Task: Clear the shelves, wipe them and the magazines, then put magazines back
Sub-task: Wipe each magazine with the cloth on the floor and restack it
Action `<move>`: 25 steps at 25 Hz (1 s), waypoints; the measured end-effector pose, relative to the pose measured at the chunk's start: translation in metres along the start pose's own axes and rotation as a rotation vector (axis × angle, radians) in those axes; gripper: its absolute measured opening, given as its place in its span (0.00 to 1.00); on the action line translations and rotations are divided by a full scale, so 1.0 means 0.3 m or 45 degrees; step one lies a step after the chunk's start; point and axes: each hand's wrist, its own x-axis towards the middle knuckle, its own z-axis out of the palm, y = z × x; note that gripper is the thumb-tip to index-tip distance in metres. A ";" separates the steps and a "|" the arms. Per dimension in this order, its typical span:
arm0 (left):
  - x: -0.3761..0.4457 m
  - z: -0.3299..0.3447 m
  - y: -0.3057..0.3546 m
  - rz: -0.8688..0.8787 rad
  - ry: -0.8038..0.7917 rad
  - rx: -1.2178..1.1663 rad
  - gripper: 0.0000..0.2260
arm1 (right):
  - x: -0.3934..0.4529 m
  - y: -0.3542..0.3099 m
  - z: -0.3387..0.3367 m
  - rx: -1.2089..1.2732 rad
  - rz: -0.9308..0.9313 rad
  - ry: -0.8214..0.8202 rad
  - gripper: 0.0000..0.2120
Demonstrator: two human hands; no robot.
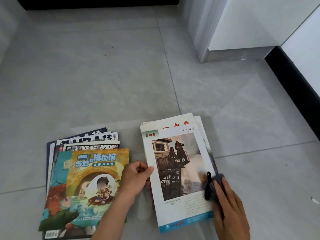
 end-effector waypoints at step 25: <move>-0.117 -0.137 0.298 0.312 -0.700 -0.553 0.33 | 0.502 -0.365 -0.377 1.921 0.365 -0.783 0.33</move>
